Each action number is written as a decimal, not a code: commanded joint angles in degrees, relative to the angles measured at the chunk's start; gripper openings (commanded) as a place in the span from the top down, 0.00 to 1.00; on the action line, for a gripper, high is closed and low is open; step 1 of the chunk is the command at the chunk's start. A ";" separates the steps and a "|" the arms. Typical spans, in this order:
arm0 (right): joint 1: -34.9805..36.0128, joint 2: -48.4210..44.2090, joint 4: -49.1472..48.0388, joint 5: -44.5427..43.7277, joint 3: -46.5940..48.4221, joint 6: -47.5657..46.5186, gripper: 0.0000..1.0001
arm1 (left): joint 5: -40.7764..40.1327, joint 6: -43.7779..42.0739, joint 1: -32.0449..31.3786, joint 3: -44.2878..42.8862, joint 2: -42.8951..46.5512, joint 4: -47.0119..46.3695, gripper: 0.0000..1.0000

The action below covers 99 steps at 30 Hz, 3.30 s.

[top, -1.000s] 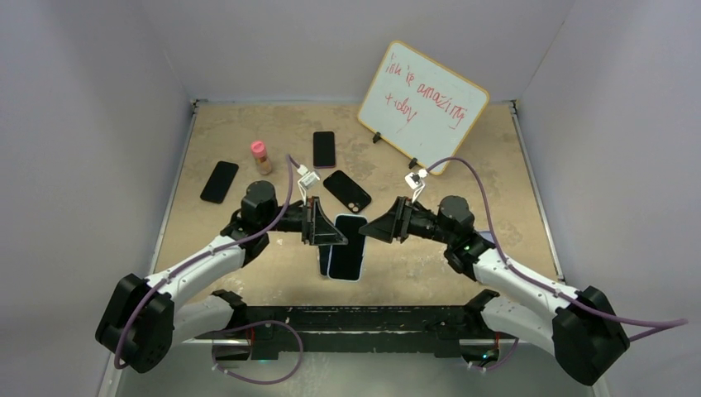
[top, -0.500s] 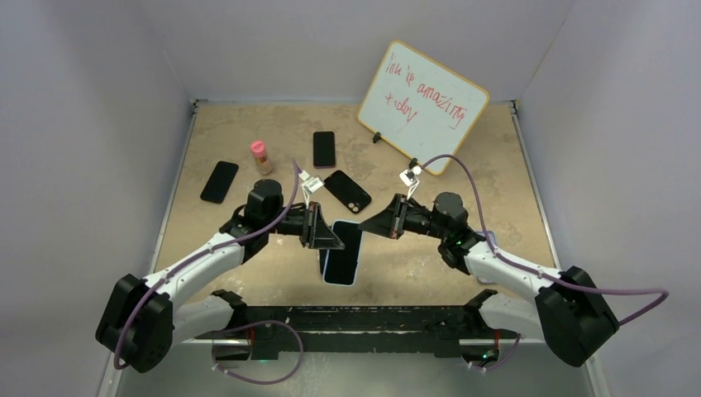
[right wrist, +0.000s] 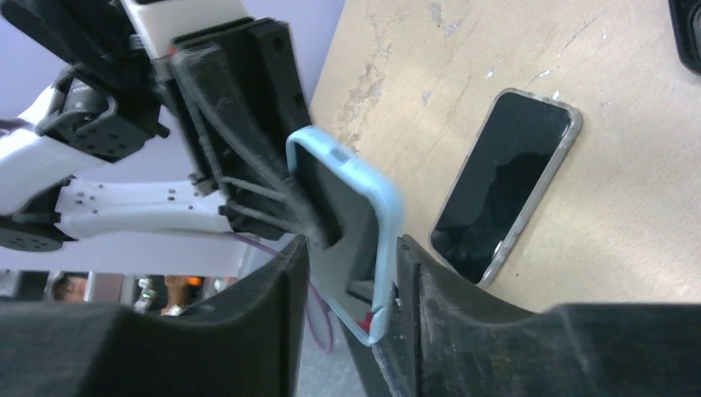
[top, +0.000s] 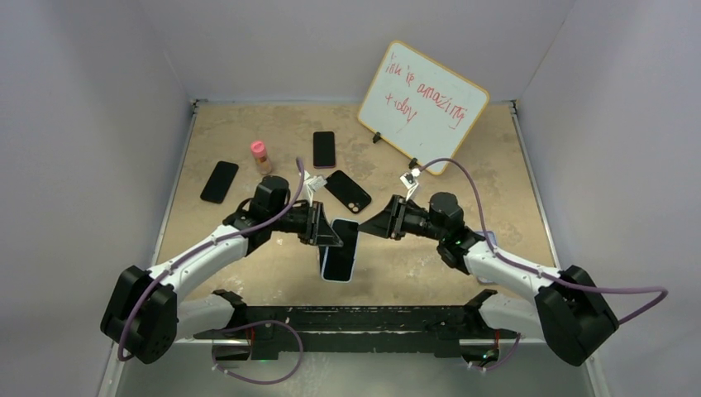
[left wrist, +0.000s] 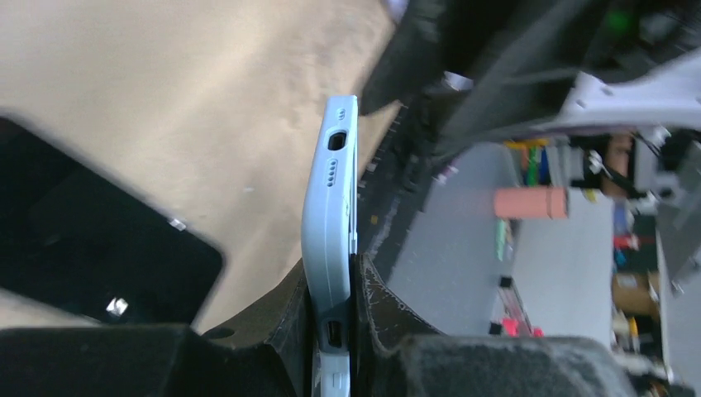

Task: Put the phone into the phone case

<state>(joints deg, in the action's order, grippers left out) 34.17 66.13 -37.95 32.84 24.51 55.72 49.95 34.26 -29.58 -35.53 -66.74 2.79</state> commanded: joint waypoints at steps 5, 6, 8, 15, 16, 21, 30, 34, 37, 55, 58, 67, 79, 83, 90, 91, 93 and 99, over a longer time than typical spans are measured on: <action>0.10 -8.61 15.98 -5.39 6.30 -4.22 0.21 | -11.16 -1.53 7.57 -2.43 0.89 9.15 1.00; 0.12 -9.24 17.61 -5.63 6.52 -4.75 0.16 | -11.67 -1.85 8.73 -2.39 0.98 10.31 1.00; 0.13 -10.19 21.47 -7.38 7.15 -5.98 0.08 | -12.48 -2.59 11.29 -2.14 1.01 12.03 1.00; 0.11 -11.68 28.36 -9.22 7.72 -8.39 0.01 | -17.33 -6.17 19.86 -3.23 -0.68 20.39 1.00; 0.15 -11.84 28.49 -9.46 7.45 -8.26 0.01 | -18.28 -5.92 20.42 -3.58 -1.24 20.98 1.00; 0.15 -11.85 30.29 -10.12 7.39 -8.44 0.01 | -23.22 -7.59 23.10 -6.36 -6.07 24.33 1.00; 0.10 -11.66 30.36 -10.21 6.37 -8.38 0.01 | -25.76 -9.12 26.23 -8.30 -14.34 27.24 0.72; 0.11 -11.55 33.01 -11.48 6.81 -8.15 0.01 | -29.48 -8.46 26.24 -8.77 -13.90 28.17 0.58; 0.13 -11.59 34.56 -12.61 6.63 -7.32 0.01 | -30.64 -7.95 26.29 -8.77 -13.44 28.51 0.53; 0.02 -4.48 72.34 -49.58 18.09 10.92 0.01 | -21.21 -11.80 26.09 -9.48 1.60 23.91 0.11; 0.04 -1.84 79.62 -57.33 20.26 16.81 0.01 | -15.86 -11.50 25.92 -7.99 4.04 20.45 0.11; -3.29 6.10 83.08 -69.01 24.48 16.28 0.01 | -10.42 -13.66 25.09 -6.46 6.29 16.64 0.09; -4.87 16.10 80.40 -74.44 34.35 3.28 0.01 | -14.48 -14.61 25.10 -6.97 7.08 20.09 0.09; -11.73 18.29 80.80 -71.70 32.77 3.05 0.01 | -13.69 -14.75 25.10 -6.86 7.90 19.90 0.09; -18.37 16.14 72.62 -68.93 25.54 -2.70 0.08 | -12.60 -14.84 24.43 -6.83 8.02 19.93 0.08; -19.18 16.32 71.14 -67.87 24.93 -3.74 0.10 | -12.49 -14.84 24.40 -6.79 8.13 19.89 0.08; -20.65 17.19 68.44 -65.92 23.68 -5.44 0.16 | -12.44 -14.79 24.40 -6.79 8.08 19.82 0.08; -23.07 20.54 66.13 -64.94 21.85 -6.58 0.27 | -12.56 -14.71 24.31 -6.75 7.88 19.78 0.08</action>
<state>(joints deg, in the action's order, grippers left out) 12.29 85.25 30.74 -32.62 47.83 50.89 36.25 21.19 -4.97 -42.24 -59.86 23.62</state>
